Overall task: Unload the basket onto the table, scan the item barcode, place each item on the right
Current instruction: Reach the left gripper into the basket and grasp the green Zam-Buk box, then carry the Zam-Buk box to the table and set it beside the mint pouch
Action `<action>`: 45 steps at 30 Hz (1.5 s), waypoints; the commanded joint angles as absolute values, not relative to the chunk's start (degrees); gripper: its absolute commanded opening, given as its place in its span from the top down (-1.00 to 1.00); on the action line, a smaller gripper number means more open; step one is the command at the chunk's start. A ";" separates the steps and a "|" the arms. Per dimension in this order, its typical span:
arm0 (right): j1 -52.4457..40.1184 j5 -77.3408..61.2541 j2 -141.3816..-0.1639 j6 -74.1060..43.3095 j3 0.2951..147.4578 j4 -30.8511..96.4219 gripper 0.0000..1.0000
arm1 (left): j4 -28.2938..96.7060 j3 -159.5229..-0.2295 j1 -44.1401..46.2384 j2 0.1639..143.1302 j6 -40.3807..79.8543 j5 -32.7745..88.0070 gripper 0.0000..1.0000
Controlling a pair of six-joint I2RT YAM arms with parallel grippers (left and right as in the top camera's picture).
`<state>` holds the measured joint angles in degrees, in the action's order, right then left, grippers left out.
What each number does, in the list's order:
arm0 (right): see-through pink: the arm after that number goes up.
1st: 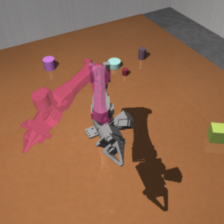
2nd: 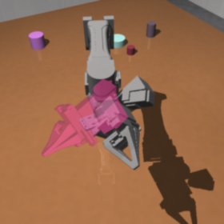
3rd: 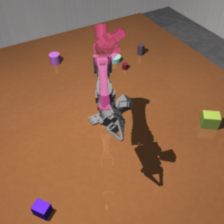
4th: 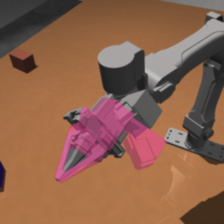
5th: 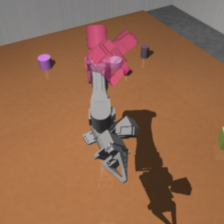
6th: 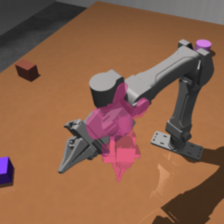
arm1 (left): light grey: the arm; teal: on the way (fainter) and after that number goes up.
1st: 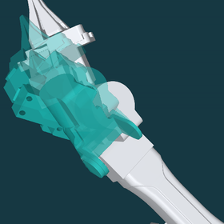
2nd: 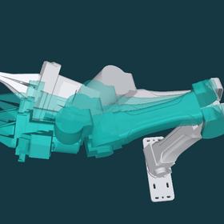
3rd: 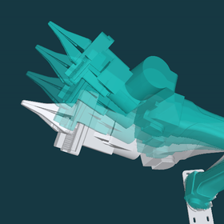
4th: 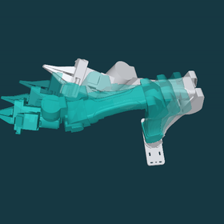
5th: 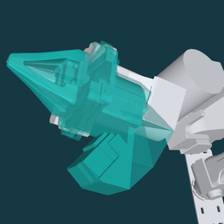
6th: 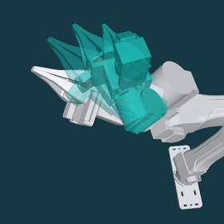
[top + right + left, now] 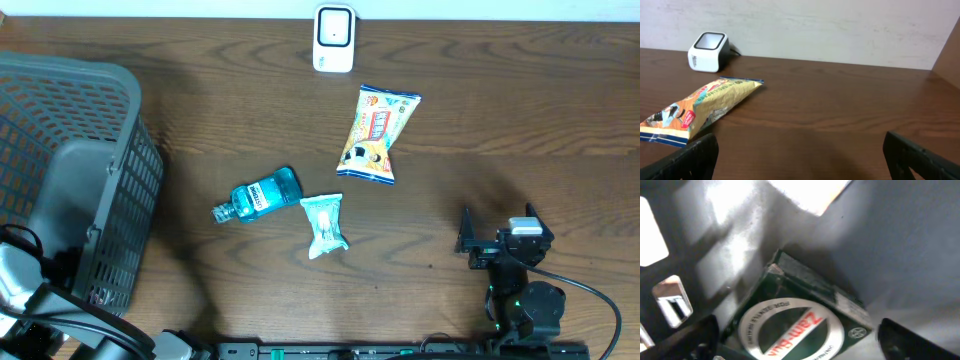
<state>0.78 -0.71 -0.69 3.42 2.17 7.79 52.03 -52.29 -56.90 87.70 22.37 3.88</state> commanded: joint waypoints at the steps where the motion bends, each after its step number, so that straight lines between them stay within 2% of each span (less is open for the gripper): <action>1: 0.38 -1.02 -0.40 3.92 1.91 7.70 -0.98 | 52.07 -51.40 -57.25 87.77 23.18 3.01 -0.96; 10: 0.38 -0.99 -0.40 3.90 1.93 7.68 -0.99 | 49.34 -46.44 -57.25 87.79 23.24 3.03 -0.96; 13: 0.38 -1.02 -0.40 3.90 1.91 7.68 -0.99 | 48.71 -44.73 -57.25 87.79 23.24 3.03 -0.75; 16: 0.38 -0.99 -0.40 3.90 1.91 7.68 -0.99 | 48.75 -44.64 -57.25 87.77 23.24 3.03 -0.36; 20: 0.38 -1.02 -0.40 3.92 1.91 7.68 -0.98 | 48.73 -45.63 -57.25 87.72 23.24 3.05 -0.08; 29: 0.38 -1.02 -0.40 3.92 1.93 7.68 -0.99 | 53.01 -56.25 -57.25 85.93 23.22 7.68 0.00; 35: 0.38 -1.02 -0.40 3.92 1.91 7.68 -0.99 | 56.75 -68.45 -57.19 82.85 23.24 18.55 0.03; 38: 0.38 -1.02 -0.40 3.92 1.93 7.68 -0.98 | 55.64 -73.69 -56.99 79.46 25.82 30.65 0.03; 42: 0.38 -1.02 -0.40 3.92 1.93 7.68 -0.99 | 44.99 -75.61 -53.89 73.47 29.54 53.10 0.03; 45: 0.38 -1.02 -0.40 3.92 1.93 7.70 -0.99 | 37.76 -75.61 -48.71 69.41 34.83 56.16 0.03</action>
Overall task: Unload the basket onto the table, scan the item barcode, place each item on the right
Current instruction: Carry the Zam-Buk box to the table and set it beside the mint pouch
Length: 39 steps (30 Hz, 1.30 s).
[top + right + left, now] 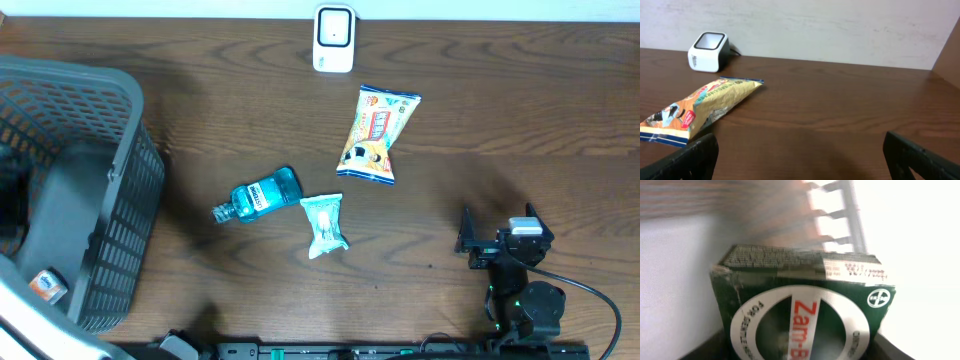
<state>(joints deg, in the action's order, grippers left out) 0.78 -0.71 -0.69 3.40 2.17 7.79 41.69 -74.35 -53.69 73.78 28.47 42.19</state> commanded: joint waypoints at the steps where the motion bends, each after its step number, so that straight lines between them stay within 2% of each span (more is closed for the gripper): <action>1: 0.38 -1.02 -0.40 3.92 1.93 7.70 -0.98 | 35.48 -75.61 -46.30 68.03 35.57 56.07 0.03; 5: 0.38 -1.02 -0.40 3.92 1.91 7.68 -0.99 | 27.88 -75.61 -33.71 63.94 35.88 54.61 0.03; 6: 0.38 -0.99 -0.40 3.92 1.91 7.68 -0.99 | 27.51 -75.61 -26.74 63.05 35.59 50.94 0.03; 10: 0.38 -1.02 -0.40 3.92 1.91 7.68 -0.98 | 28.93 -75.40 -8.12 63.48 30.79 40.10 0.03; 16: 0.38 -1.02 -0.40 3.92 1.91 7.68 -0.99 | 33.26 -74.91 17.69 70.37 27.66 18.13 0.03; 20: 0.38 -1.02 -0.40 3.90 1.91 7.68 -0.99 | 33.95 -74.89 30.11 79.37 27.68 12.95 0.03; 27: 0.38 -1.02 -0.40 3.90 1.93 7.68 -0.99 | 33.76 -74.89 41.01 96.03 29.74 12.75 0.03; 35: 0.38 -1.02 -0.40 3.92 1.93 7.68 -0.98 | 34.04 -74.89 45.12 108.07 34.85 13.80 0.03; 39: 0.38 -0.99 -0.40 3.92 1.93 7.68 -0.99 | 33.87 -74.91 46.83 108.57 34.83 13.85 0.02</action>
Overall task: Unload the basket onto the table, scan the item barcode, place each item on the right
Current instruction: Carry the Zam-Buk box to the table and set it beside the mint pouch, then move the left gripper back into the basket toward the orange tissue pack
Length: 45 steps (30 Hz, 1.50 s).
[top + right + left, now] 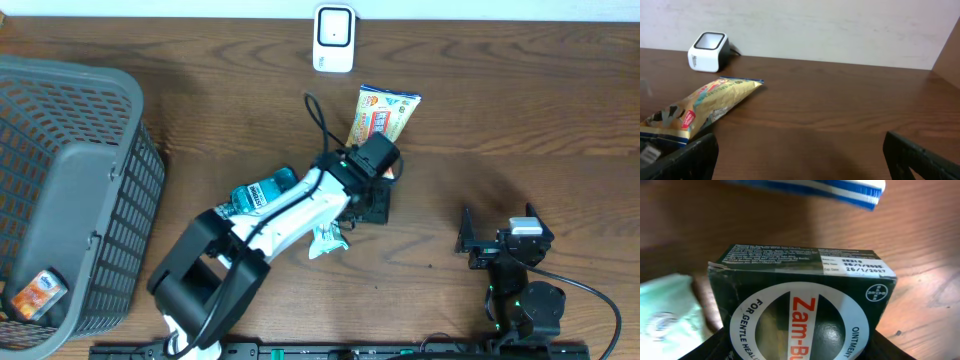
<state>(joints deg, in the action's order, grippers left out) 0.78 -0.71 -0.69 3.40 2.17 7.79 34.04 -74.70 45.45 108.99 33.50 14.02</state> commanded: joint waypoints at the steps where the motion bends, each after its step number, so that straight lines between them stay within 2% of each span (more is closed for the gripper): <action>1: 0.38 -1.02 -0.40 3.90 1.91 7.70 -0.99 | 33.80 -74.91 47.11 108.57 34.83 13.87 -0.07; 3: 0.38 -1.02 -0.40 3.92 1.91 7.68 -0.99 | 33.80 -74.91 47.57 108.57 34.81 13.85 -0.33; 9: 0.38 -1.02 -0.40 3.92 1.91 7.68 -0.99 | 34.61 -76.18 46.37 106.43 33.69 13.85 -0.50; 10: 0.38 -1.02 -0.40 3.90 1.93 7.68 -0.99 | 34.92 -76.88 45.67 105.25 32.64 13.85 -0.59; 16: 0.38 -1.02 -0.40 3.92 1.91 7.70 -0.98 | 41.71 -84.95 39.83 96.86 26.61 11.84 -0.63; 21: 0.38 -1.02 -0.40 3.92 1.93 7.68 -0.98 | 47.18 -92.31 32.16 87.07 22.79 3.81 -0.65; 24: 0.38 -1.02 -0.40 3.92 1.91 7.68 -0.99 | 47.27 -93.17 26.63 80.93 21.45 -1.54 -0.77; 28: 0.38 -1.02 -0.40 3.92 1.91 7.68 -0.99 | 48.38 -93.14 17.08 73.73 22.41 -10.20 -0.80; 33: 0.38 -1.02 -0.40 3.92 1.91 7.68 -0.98 | 54.50 -93.14 4.43 69.04 35.92 -23.07 -0.88; 39: 0.38 -1.02 -0.40 3.92 1.91 7.68 -0.99 | 71.99 -92.05 -11.60 69.08 65.28 -33.21 -0.93; 41: 0.38 -1.02 -0.40 3.92 1.91 7.68 -0.98 | 74.39 -90.78 -15.59 69.67 69.54 -33.89 -0.98; 45: 0.38 -0.99 -0.40 3.92 1.93 7.68 -0.99 | 74.94 -86.91 -23.90 72.12 70.15 -34.13 -0.99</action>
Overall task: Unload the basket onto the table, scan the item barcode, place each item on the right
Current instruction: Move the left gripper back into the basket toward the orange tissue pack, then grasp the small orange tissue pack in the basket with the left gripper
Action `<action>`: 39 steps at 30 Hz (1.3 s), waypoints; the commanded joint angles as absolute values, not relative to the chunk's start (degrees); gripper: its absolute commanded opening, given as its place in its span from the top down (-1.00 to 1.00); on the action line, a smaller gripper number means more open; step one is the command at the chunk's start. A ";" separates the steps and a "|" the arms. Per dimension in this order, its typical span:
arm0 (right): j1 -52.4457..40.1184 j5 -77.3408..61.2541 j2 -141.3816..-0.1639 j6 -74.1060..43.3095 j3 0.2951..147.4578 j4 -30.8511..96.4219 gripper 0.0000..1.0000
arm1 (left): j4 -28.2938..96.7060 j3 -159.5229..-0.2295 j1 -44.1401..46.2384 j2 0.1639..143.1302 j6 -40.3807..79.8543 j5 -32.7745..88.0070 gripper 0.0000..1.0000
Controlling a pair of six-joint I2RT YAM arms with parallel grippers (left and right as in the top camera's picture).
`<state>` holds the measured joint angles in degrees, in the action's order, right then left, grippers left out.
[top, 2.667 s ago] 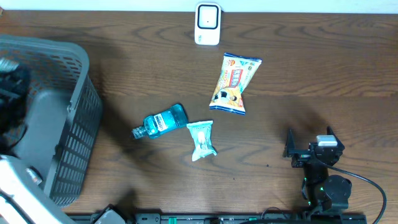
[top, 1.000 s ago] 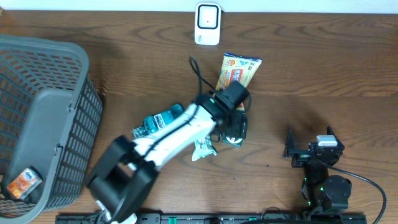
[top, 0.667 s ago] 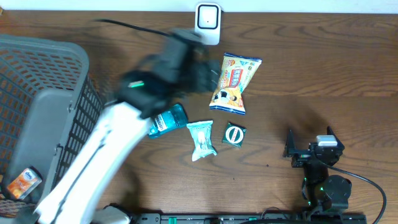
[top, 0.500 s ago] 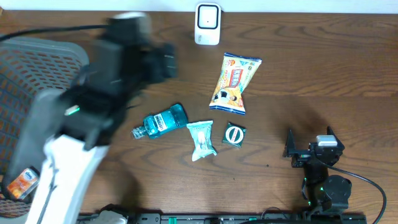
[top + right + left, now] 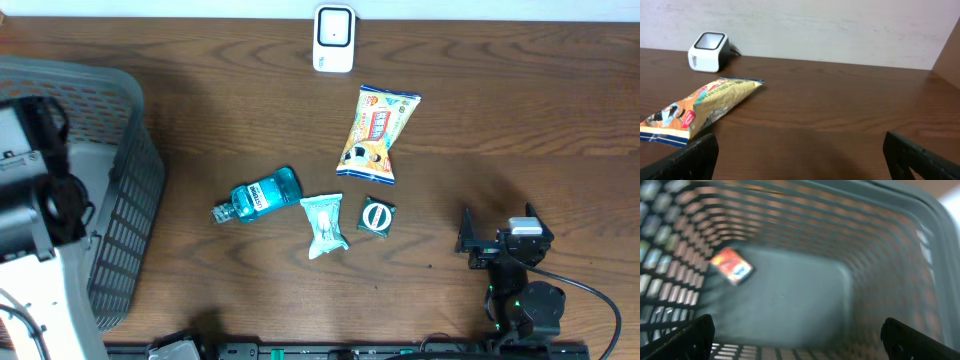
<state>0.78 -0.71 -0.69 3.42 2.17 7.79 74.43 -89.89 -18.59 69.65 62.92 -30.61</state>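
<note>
The white barcode scanner stands at the table's far edge and also shows in the right wrist view as the scanner. A dark green Zam-Buk box lies flat on the table, right of a pale wipe packet. My left gripper is open and empty, looking down into the grey basket, where a small orange pack lies. The left arm hangs over that basket. Open and empty, my right gripper rests low at the front right.
A yellow snack bag lies just in front of the scanner, seen also as the bag. A blue mouthwash bottle lies left of the wipe packet. The right arm sits at the front right of the wooden table.
The left gripper held the Zam-Buk box low over the table by the snack bag. Now the box lies on the table and the gripper is open above the basket.
My left gripper stood open around the Zam-Buk box on the basket floor. Then it was shut on the box, raised inside the basket. Then it held the box at mid-table. Now the box lies there, released, and the gripper is over the basket. The right arm stayed still.
</note>
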 commanded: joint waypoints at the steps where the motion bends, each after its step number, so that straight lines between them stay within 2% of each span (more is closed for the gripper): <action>1: 0.38 -1.02 -0.40 3.92 1.91 7.70 -0.98 | 75.02 -86.06 -25.26 72.82 70.15 -34.13 -0.99; 8: 0.38 -1.02 -0.40 3.90 1.93 7.68 -0.99 | 75.20 -78.30 -32.18 80.71 61.17 -34.46 -0.98; 11: 0.38 -1.02 -0.40 3.92 1.93 7.68 -0.98 | 73.01 -73.95 -34.09 85.93 59.66 -38.13 -0.90; 18: 0.38 -1.02 -0.40 3.92 1.91 7.68 -0.99 | 66.43 -68.62 -35.81 96.79 50.83 -44.80 -0.88; 24: 0.38 -1.02 -0.40 3.90 1.91 7.68 -0.99 | 64.79 -68.47 -37.63 104.09 45.21 -44.01 -0.88; 30: 0.38 -1.02 -0.40 3.92 1.91 7.70 -0.98 | 63.11 -68.47 -39.88 108.47 44.53 -43.70 -0.88; 36: 0.38 -1.02 -0.40 3.90 1.91 7.68 -0.99 | 61.19 -68.47 -41.58 111.09 44.45 -37.91 -0.88; 39: 0.38 -1.02 -0.40 3.92 1.91 7.68 -0.99 | 60.49 -68.45 -41.71 111.74 43.29 -35.90 -0.80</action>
<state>0.78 -0.71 -0.69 3.42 2.17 7.79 60.80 -68.75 -41.36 110.59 44.71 -39.11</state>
